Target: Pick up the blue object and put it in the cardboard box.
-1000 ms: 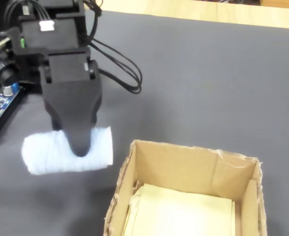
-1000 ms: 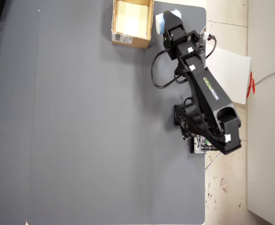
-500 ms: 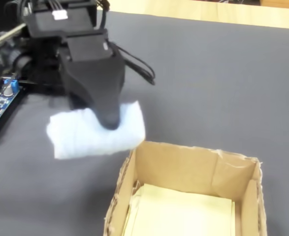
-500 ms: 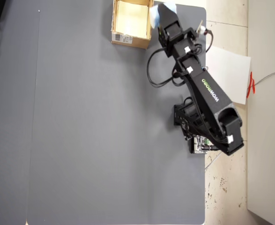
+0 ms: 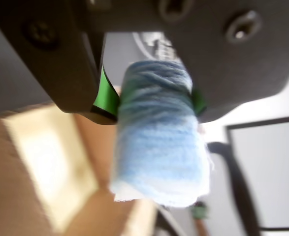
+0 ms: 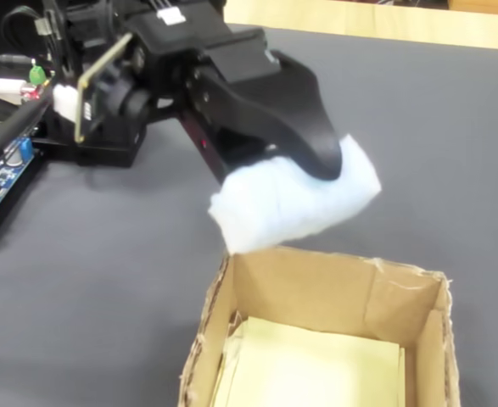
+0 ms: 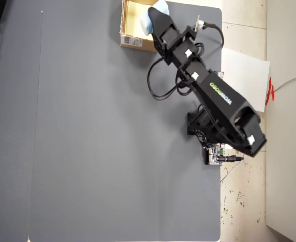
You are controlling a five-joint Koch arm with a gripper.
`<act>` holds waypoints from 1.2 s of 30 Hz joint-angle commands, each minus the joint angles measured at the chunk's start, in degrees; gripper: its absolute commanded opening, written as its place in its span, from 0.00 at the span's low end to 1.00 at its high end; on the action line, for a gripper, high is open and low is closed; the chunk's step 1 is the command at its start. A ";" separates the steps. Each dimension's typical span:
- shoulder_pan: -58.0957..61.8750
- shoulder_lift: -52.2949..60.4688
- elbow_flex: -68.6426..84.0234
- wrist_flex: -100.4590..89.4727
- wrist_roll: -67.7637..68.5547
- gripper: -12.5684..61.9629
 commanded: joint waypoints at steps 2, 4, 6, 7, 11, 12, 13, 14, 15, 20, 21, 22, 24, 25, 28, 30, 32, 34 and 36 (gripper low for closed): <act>-0.44 -0.18 -7.29 0.79 0.35 0.58; 0.18 -0.26 -7.21 3.08 0.26 0.58; 0.18 -0.26 -7.29 3.08 0.26 0.58; 0.18 -0.26 -7.47 3.08 0.26 0.58; -0.79 1.49 -6.86 3.08 0.18 0.58; -1.32 1.93 -6.42 3.08 0.18 0.58; -2.46 2.90 -5.71 3.08 0.26 0.58; -3.96 4.31 -4.57 3.08 0.18 0.58; -5.10 5.62 -3.52 3.08 0.26 0.58; -11.95 12.57 3.16 3.08 0.53 0.59; -13.45 14.15 4.57 3.08 0.53 0.59; -14.94 15.56 5.98 3.08 0.53 0.59; -18.28 18.28 8.70 2.99 0.62 0.60; -20.04 19.51 10.37 2.90 0.88 0.61; -25.31 23.47 14.94 2.90 2.29 0.62; -28.21 25.84 17.75 2.81 2.55 0.62; -31.11 27.86 20.30 2.81 2.55 0.62; -33.93 28.74 23.47 2.20 2.46 0.62; -35.33 28.74 26.89 0.18 2.46 0.62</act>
